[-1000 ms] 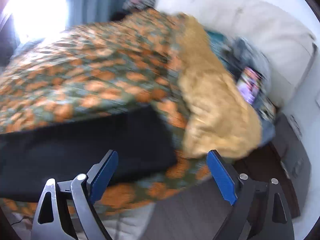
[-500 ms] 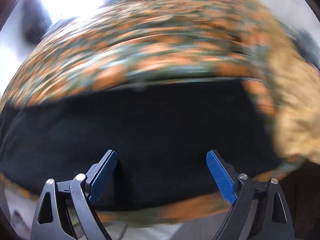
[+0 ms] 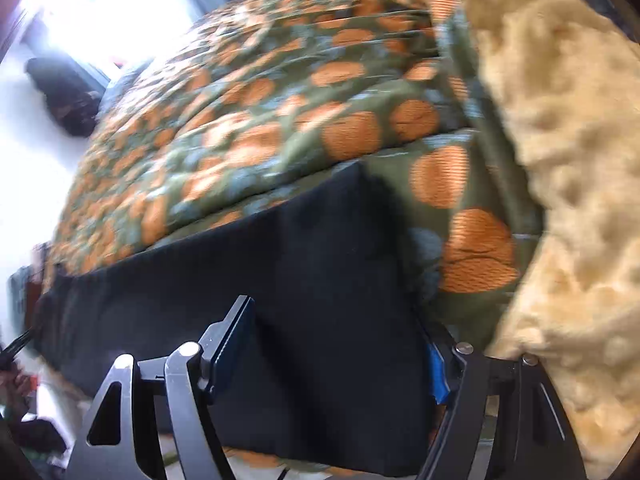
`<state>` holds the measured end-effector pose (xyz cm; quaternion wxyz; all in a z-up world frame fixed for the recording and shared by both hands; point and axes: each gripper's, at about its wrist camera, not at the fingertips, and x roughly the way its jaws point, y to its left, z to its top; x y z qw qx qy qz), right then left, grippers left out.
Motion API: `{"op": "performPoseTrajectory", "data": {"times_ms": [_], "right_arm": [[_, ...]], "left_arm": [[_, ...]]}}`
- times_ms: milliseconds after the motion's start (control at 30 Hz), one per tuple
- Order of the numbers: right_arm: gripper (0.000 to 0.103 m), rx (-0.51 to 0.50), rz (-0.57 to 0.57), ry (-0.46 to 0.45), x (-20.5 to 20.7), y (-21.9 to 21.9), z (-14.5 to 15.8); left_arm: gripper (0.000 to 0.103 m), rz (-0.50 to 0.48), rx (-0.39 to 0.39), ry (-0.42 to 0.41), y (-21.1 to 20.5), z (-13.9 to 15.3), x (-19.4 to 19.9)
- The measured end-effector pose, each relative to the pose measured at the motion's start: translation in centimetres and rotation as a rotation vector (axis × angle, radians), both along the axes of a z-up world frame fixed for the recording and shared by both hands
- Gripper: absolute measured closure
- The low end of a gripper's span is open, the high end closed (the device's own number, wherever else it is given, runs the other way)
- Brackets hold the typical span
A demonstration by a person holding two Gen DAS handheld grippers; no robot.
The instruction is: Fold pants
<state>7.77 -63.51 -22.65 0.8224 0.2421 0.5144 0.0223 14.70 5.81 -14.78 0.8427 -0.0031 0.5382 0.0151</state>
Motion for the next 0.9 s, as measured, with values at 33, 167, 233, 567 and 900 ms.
{"op": "performPoseTrajectory", "data": {"times_ms": [33,167,233,567,900], "right_arm": [[0.033,0.024,0.016,-0.013,-0.1,0.0,0.3],[0.033,-0.044,0.044,0.042,0.1,0.5,-0.3],[0.037,-0.079,0.036,0.105,1.0,1.0,-1.6],[0.088,0.125,0.067,-0.131,-1.6,6.1,4.3],[0.088,0.261,0.291,-0.288,0.9,32.0,7.5]], "left_arm": [[0.019,0.004,-0.007,0.006,0.0,-0.2,0.1],[0.019,0.012,-0.049,0.036,-0.5,-1.1,0.1],[0.019,0.001,-0.057,0.042,-1.0,-1.0,0.2],[0.017,-0.019,-0.055,-0.009,-0.7,-0.1,-0.5],[0.017,-0.078,-0.146,-0.031,-2.6,0.1,-1.1]]}}
